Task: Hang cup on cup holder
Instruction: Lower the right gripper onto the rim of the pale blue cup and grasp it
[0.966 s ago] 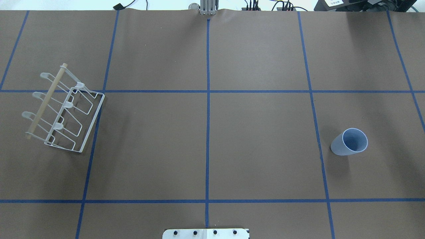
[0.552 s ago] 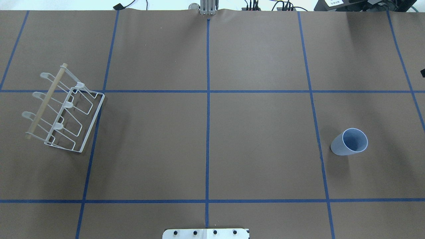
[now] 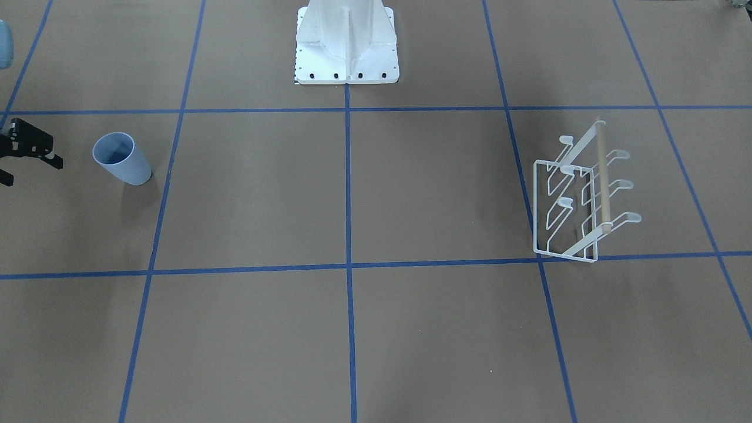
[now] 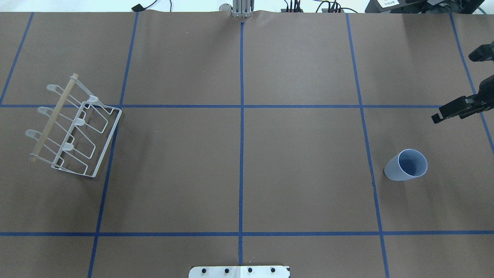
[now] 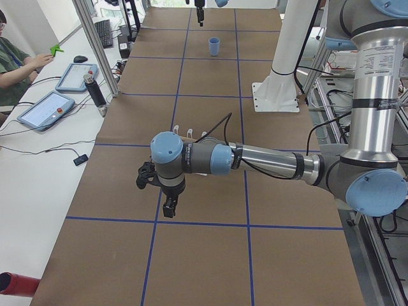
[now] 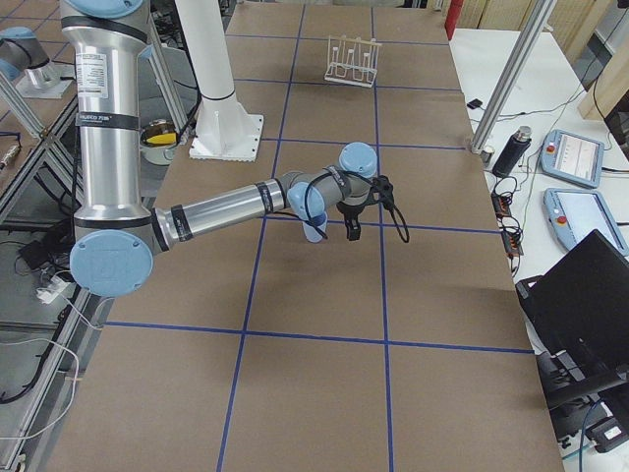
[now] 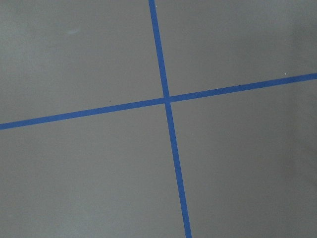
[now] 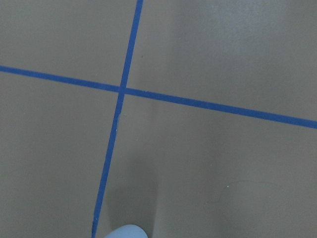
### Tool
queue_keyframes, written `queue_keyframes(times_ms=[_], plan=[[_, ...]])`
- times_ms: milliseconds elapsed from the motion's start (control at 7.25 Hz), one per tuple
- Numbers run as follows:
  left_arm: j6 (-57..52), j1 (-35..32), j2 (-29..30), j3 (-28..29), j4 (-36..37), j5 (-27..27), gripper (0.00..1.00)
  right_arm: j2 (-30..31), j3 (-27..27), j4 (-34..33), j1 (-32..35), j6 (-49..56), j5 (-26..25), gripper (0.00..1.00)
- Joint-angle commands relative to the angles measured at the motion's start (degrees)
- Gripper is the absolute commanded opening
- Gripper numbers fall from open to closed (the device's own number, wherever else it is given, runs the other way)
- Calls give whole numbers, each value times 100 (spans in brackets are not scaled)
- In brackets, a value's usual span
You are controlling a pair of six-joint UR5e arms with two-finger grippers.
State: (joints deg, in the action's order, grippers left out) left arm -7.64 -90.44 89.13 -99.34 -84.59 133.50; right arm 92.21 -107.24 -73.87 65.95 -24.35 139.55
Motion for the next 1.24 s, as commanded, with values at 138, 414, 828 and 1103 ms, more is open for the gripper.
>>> queue_keyframes(times_ms=[138, 414, 828, 1103], plan=[[0, 0, -18, -32, -23, 1, 99, 289, 10, 540, -660, -35, -7, 100], [-18, 0, -10, 3, -23, 0, 99, 245, 115, 540, -855, -35, -68, 100], [-18, 0, -18, 3, -23, 1, 99, 254, 212, 540, -1075, -35, -95, 100], [-18, 0, -18, 20, -31, 1, 99, 245, 212, 540, -1120, -35, -104, 7]])
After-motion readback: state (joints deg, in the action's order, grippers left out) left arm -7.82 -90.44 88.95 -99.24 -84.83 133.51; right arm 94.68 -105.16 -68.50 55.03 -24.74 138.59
